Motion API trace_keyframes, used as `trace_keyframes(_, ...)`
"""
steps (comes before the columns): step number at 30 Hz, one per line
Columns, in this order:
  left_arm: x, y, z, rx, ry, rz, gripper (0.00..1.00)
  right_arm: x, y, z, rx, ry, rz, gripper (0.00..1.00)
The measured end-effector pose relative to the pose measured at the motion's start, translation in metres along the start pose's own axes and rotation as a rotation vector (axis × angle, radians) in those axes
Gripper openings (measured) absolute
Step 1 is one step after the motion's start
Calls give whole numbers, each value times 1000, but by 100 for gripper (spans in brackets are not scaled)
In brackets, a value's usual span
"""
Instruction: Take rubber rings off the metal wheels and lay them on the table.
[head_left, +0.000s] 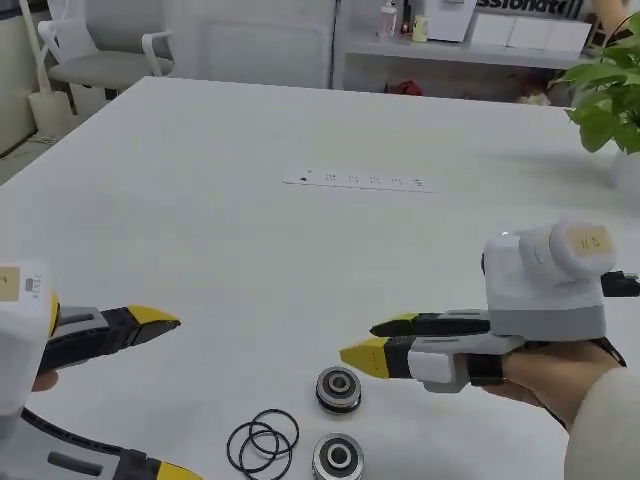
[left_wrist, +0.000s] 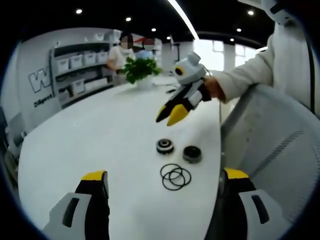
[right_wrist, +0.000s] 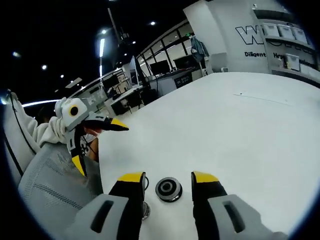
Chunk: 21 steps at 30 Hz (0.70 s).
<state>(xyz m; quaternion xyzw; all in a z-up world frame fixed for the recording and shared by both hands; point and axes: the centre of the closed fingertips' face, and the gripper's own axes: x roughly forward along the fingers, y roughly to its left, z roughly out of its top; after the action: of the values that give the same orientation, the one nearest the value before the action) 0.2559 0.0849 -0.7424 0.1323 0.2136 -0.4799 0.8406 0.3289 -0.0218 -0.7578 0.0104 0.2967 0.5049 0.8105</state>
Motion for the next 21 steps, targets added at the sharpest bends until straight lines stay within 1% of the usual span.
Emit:
trace_keyframes(3, -1, 1, 0, -2, -3, 2, 95, 3, -2, -7, -30, 32, -9, 33)
trace_keyframes(6, -2, 1, 1, -3, -8, 3, 94, 6, 0, -13, -55, 55, -1, 33)
trace_keyframes(7, -3, 1, 1, -4, -11, 3, 94, 6, -1, -18, -58, 74, -1, 33)
trace_keyframes(11, -2, 1, 5, -3, -23, 0, 93, 6, -2, -22, -69, 86, -5, 31)
trace_keyframes(12, -2, 1, 7, -5, -29, -3, 93, 6, -2, -24, -70, 90, -4, 31)
trace_keyframes(14, -2, 0, 16, -5, -53, -11, 93, 7, -4, -30, -78, 111, -6, 31)
trace_keyframes(15, -2, 0, 18, -5, -56, -11, 92, 7, -5, -33, -86, 123, -10, 31)
trace_keyframes(18, -2, 2, 31, -1, -90, -16, 91, 7, -5, -39, -99, 144, -7, 30)
trace_keyframes(21, -3, 4, 42, 4, -113, -11, 89, 8, -6, -41, -117, 150, -11, 31)
